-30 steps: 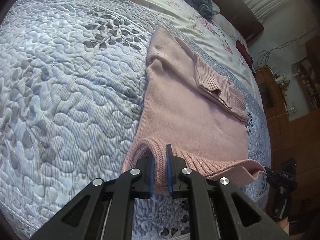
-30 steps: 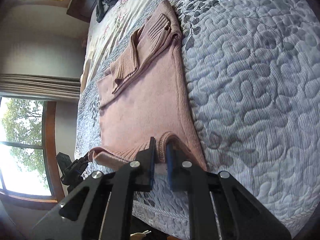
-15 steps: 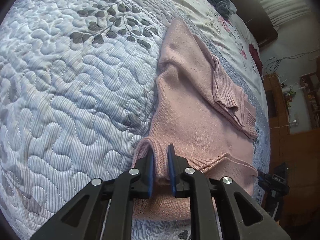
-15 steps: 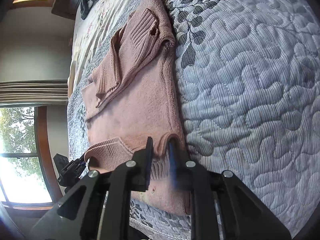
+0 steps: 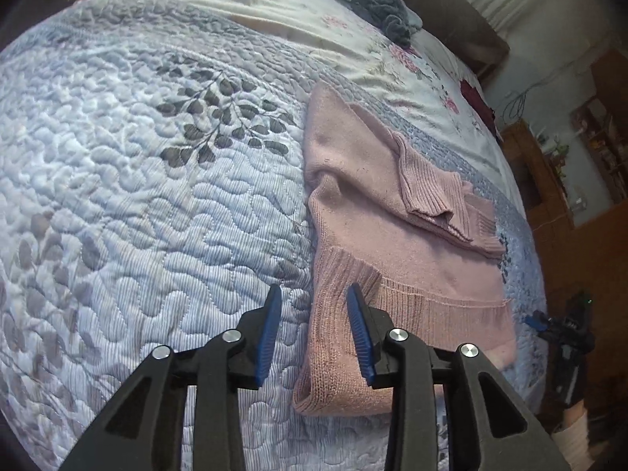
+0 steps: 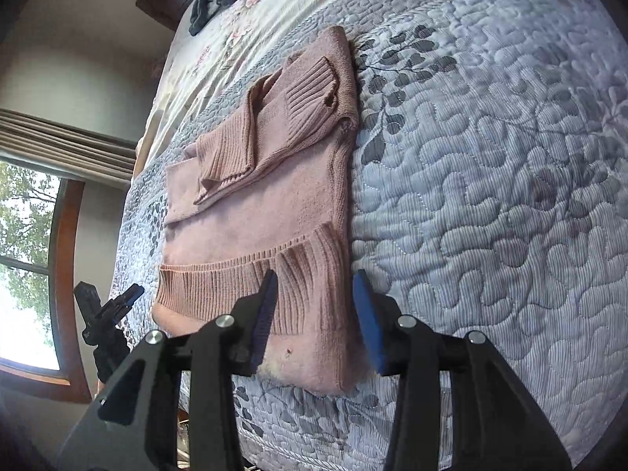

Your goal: Fold small clothes

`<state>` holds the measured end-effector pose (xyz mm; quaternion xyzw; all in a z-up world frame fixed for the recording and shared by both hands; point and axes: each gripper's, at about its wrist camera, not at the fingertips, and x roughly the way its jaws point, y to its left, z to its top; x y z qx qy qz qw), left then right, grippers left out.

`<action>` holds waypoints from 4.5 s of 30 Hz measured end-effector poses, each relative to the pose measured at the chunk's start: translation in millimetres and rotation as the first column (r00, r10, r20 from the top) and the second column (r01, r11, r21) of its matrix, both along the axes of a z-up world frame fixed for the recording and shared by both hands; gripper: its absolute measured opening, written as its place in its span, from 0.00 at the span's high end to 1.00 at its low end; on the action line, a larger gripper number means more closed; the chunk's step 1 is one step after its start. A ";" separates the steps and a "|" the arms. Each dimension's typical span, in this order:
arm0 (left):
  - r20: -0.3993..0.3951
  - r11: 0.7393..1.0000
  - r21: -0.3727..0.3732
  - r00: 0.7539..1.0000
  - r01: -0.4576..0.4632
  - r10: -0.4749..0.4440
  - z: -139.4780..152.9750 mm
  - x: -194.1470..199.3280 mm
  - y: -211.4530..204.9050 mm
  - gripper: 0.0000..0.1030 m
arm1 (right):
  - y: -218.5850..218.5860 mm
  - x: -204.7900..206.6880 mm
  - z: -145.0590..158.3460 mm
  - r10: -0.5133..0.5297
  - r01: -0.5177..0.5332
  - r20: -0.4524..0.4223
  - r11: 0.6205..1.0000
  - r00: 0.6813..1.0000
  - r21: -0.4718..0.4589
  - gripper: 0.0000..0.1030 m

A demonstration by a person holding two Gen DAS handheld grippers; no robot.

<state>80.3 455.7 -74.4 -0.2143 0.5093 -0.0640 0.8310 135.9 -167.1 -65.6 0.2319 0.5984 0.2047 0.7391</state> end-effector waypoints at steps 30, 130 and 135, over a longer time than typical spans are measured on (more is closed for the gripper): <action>0.057 0.926 0.264 0.954 0.269 -0.293 -2.4 13.5 -85.3 0.89 | 84.4 11.7 -12.5 0.344 -0.288 0.116 0.896 0.932 -0.339 0.54; 0.110 0.939 0.341 0.990 0.049 -0.091 -12.2 91.6 -111.4 0.55 | 79.4 55.0 -40.3 0.219 -0.187 0.105 0.950 0.970 -0.251 0.83; 0.048 0.947 0.319 0.997 0.046 -0.064 -33.2 87.6 -103.2 0.55 | 76.5 56.5 -32.1 0.218 -0.195 0.075 0.952 0.973 -0.235 0.91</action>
